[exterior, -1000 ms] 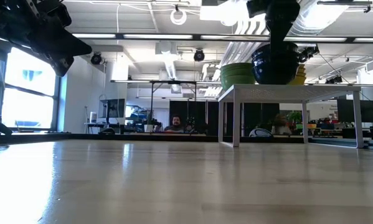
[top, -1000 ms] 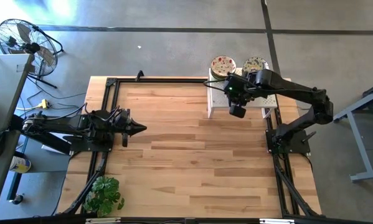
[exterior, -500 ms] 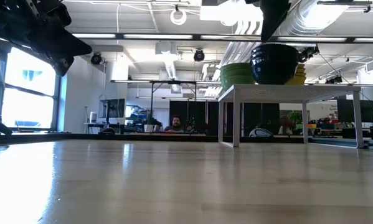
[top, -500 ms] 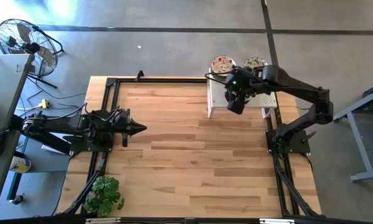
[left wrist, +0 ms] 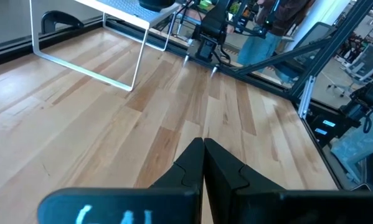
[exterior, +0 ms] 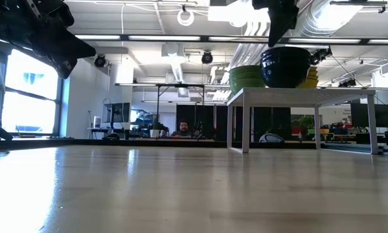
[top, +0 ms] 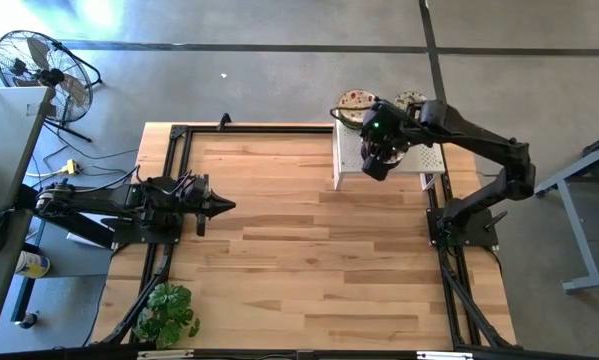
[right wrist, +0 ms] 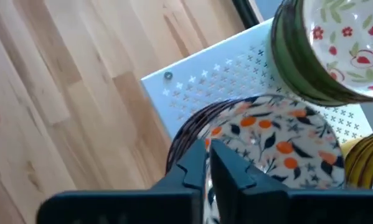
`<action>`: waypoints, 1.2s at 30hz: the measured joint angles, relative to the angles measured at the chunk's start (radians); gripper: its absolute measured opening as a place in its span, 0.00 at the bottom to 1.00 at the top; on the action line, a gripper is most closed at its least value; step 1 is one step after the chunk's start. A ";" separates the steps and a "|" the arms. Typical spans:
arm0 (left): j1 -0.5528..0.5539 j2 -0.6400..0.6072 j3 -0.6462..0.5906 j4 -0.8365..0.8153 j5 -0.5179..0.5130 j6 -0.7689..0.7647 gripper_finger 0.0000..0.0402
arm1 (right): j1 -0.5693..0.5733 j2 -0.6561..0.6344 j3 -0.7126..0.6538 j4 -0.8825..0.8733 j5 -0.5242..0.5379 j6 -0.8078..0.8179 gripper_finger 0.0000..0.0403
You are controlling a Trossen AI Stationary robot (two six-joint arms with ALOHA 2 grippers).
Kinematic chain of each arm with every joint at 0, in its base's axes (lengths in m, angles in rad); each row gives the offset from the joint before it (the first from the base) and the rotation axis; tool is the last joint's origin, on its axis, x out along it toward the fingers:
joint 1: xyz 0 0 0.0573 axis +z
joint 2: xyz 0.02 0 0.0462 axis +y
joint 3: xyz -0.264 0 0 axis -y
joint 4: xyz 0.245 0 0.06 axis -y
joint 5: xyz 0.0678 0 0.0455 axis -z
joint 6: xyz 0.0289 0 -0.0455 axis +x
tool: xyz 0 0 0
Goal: Pick & Place Mini bowls
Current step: Return to Home Position
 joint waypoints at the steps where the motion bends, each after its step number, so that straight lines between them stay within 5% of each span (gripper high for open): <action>1: 0.000 0.000 0.000 0.000 0.000 0.001 0.01 | -0.010 0.000 0.000 0.009 -0.006 -0.002 0.02; 15: 0.000 0.000 0.000 0.000 -0.034 0.010 0.01 | -0.160 0.008 0.000 0.215 -0.115 -0.048 0.01; 19: 0.000 -0.006 0.000 0.010 -0.050 0.051 0.01 | -0.148 -0.001 -0.038 0.388 -0.157 -0.073 0.00; 28: 0.000 -0.103 0.000 0.024 -0.079 0.086 0.01 | 0.066 -0.109 -0.401 1.101 -0.218 0.006 0.00; 36: 0.001 -0.196 0.000 0.007 0.020 0.146 0.00 | 0.205 -0.293 -0.778 1.484 -0.194 0.135 0.00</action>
